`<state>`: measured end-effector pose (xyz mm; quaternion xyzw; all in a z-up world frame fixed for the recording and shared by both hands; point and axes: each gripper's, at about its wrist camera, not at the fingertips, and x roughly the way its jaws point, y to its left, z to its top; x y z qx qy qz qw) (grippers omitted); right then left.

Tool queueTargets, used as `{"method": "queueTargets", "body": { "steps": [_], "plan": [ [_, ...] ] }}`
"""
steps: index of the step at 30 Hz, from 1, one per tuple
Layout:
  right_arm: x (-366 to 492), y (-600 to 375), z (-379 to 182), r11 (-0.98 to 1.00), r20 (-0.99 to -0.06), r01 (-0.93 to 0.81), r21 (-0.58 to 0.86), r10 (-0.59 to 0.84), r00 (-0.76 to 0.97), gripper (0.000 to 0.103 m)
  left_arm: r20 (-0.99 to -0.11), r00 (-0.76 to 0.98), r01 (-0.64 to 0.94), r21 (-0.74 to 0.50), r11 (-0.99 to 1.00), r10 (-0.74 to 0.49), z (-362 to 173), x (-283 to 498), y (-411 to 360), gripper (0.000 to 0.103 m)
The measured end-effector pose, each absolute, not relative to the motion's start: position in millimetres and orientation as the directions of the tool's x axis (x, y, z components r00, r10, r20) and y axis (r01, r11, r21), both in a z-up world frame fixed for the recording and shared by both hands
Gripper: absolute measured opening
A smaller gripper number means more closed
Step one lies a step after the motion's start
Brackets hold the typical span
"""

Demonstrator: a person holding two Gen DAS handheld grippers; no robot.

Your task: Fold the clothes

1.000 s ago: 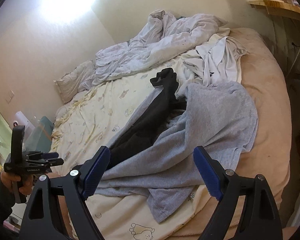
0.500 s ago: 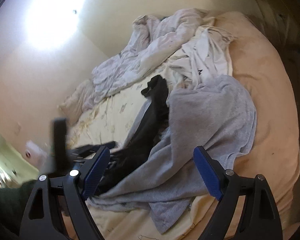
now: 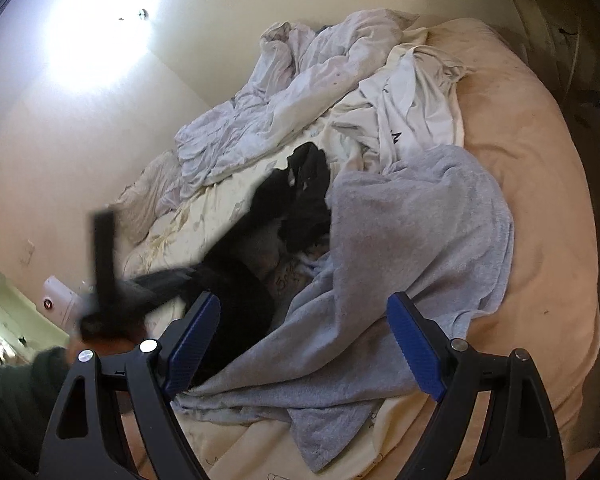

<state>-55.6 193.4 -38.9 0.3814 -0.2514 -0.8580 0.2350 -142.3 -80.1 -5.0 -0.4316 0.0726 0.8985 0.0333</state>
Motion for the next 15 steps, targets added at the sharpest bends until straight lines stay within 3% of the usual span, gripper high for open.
{"method": "queueTargets", "body": {
  "steps": [6,10,15],
  "plan": [
    [-49,184,-41,-0.777,-0.56,0.216,0.591,-0.588,-0.584,0.089,-0.706,-0.674,0.013,0.283,-0.959,-0.218,21,-157,-156,0.006],
    [-46,177,-40,-0.795,-0.576,0.24,0.557,-0.578,-0.579,0.089,-0.694,-0.614,0.055,0.438,-0.897,-0.377,-11,-194,-206,0.006],
    [-53,172,-47,-0.801,-0.593,0.233,0.552,-0.573,-0.565,0.089,-0.75,-0.479,0.059,0.492,-0.869,-0.457,-77,-231,-241,0.006]
  ]
}}
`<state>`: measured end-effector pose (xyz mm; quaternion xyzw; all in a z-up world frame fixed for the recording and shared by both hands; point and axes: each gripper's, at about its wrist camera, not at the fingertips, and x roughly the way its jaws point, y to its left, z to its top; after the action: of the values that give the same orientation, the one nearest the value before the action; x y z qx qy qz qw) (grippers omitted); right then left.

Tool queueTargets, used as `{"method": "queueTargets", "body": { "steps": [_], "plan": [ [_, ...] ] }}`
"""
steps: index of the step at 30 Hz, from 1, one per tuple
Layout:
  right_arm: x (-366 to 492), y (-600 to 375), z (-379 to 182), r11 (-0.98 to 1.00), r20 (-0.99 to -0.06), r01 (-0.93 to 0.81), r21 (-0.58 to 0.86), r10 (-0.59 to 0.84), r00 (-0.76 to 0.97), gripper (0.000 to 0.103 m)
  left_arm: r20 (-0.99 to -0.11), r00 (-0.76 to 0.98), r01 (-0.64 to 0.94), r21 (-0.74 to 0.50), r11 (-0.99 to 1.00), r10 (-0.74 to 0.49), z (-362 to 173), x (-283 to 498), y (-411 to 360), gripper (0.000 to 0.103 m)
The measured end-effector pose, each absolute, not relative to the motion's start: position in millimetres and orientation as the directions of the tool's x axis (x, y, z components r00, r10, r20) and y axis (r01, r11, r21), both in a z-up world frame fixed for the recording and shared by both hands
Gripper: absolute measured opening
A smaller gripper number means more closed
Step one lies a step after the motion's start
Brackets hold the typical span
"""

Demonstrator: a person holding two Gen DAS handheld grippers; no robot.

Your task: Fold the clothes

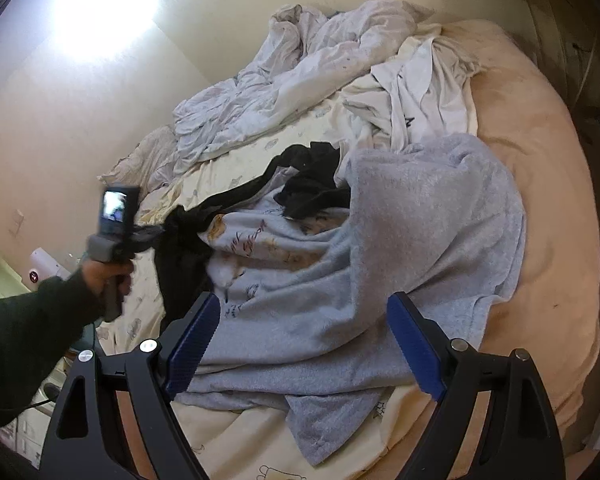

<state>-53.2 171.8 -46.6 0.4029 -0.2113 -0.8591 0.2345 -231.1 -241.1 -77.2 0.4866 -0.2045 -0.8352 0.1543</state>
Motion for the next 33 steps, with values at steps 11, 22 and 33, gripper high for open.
{"method": "queueTargets", "body": {
  "steps": [11,22,33],
  "plan": [
    [-64,162,-52,-0.82,-0.627,0.233,0.522,-0.554,-0.548,0.089,-0.74,-0.452,0.062,0.531,-0.845,-0.498,-94,-205,-232,0.064],
    [-50,172,-42,-0.832,-0.605,0.222,0.508,-0.528,-0.596,0.089,-0.854,-0.514,-0.307,0.095,-0.947,0.081,-44,-68,-113,0.071],
    [-42,185,-39,-0.831,-0.594,0.188,0.524,-0.514,-0.619,0.089,-0.871,-0.475,-0.489,0.145,-0.86,0.123,-101,-56,-23,0.071]
  ]
}}
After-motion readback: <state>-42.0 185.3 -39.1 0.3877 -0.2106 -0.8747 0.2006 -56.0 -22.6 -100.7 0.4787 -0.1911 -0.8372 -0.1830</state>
